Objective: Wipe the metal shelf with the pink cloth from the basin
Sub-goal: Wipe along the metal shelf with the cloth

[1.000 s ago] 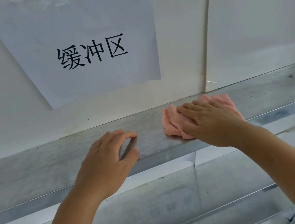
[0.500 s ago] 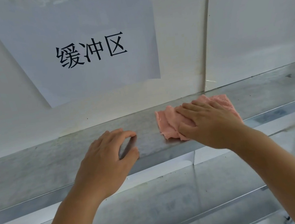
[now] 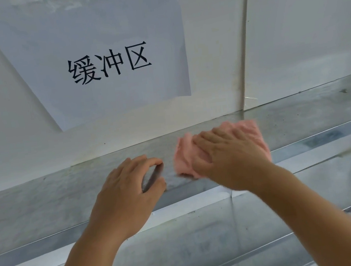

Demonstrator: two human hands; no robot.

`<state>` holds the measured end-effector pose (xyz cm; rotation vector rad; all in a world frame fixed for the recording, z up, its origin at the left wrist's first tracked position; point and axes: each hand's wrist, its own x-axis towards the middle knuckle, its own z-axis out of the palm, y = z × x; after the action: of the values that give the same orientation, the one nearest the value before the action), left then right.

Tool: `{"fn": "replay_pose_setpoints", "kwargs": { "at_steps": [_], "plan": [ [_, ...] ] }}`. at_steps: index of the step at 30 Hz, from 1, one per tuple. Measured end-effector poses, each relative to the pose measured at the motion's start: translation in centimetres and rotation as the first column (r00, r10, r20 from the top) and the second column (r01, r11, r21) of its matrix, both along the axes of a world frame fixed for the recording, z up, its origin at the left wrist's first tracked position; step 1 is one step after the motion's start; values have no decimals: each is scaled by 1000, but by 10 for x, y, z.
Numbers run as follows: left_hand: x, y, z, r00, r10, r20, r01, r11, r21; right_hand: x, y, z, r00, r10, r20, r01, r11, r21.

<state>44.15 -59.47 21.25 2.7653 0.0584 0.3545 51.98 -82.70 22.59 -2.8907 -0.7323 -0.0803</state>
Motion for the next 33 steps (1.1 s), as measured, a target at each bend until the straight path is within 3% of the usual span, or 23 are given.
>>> {"fn": "replay_pose_setpoints", "kwargs": {
  "at_steps": [4, 10, 16, 22, 29, 33],
  "plan": [
    [0, -1, 1, 1000, -9, -10, 9, 1000, 2, -11, 20, -6, 991, 132, 22, -134, 987, 86],
    [1, 4, 4, 999, -27, -22, 27, 999, -31, 12, -9, -2, 1000, -2, -8, 2, 999, 43],
    [0, 4, 5, 999, -23, -45, 21, 999, -27, -25, 33, -11, 989, 114, 95, -122, 988, 89],
    [-5, 8, 8, 997, -46, -60, 45, 999, -22, -15, 17, -12, 994, 76, 76, -81, 995, 64],
    [-22, 50, 9, 997, 0, -82, 1, 1000, 3, -45, 79, -12, 989, 101, 111, -109, 991, 71],
    [-33, 70, 10, 996, -4, -90, 4, 1000, 4, -36, 64, -9, 994, 41, 97, -45, 998, 46]
  ]
}}
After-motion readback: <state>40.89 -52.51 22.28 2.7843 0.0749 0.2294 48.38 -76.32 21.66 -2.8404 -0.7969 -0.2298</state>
